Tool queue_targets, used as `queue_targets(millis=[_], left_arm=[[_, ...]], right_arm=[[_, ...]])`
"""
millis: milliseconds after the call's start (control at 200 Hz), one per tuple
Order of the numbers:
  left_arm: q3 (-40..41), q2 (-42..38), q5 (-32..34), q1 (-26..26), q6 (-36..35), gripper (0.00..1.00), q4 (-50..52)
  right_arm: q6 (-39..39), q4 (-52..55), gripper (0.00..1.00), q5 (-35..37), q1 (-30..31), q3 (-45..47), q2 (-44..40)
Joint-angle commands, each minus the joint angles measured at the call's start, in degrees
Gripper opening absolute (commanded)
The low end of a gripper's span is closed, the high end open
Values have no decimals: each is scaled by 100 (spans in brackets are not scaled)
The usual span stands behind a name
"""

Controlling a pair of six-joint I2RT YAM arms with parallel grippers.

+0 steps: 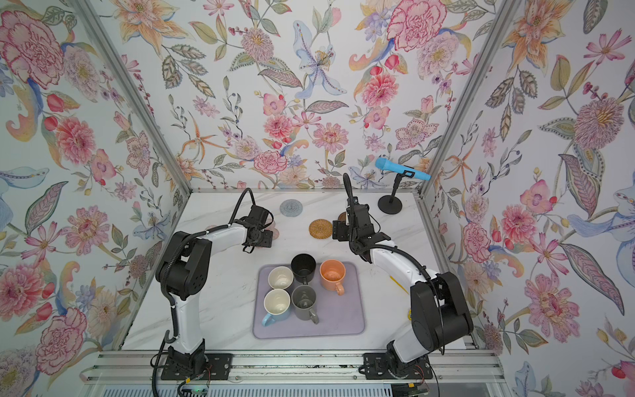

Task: Place cups on coasters
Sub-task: Move the coaster to the top-left of the table.

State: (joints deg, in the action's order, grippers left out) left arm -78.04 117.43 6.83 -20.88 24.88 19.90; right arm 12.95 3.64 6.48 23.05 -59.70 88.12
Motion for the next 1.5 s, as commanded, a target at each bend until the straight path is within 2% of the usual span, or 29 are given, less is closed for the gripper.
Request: queue_targets(millis=[0, 175, 330, 570, 676, 886, 1316, 1496], left_arm=[[221, -99, -165, 69, -36, 75, 629], [-204, -164, -486, 136, -45, 76, 647], [-984, 155, -921, 235, -5, 76, 660], [-2572, 1031, -656, 268, 186, 76, 1032], [-2974, 1401, -556, 309, 256, 76, 1015], [-3185, 1728, -326, 314, 226, 73, 648], [-3599, 2263, -145, 337, -14, 75, 893], [-3416, 2267, -121, 360, -66, 75, 899]], right_arm=[[101, -38, 86, 73, 2, 133, -201], [111, -51, 86, 73, 5, 179, -238], [85, -54, 86, 103, -5, 212, -303], [50, -55, 86, 143, -57, 263, -340], [16, -49, 86, 143, -85, 262, -356], [-115, -48, 87, 178, -164, 256, -436], [-73, -52, 87, 81, -271, 306, -340], [-69, -54, 87, 69, -275, 320, -353]])
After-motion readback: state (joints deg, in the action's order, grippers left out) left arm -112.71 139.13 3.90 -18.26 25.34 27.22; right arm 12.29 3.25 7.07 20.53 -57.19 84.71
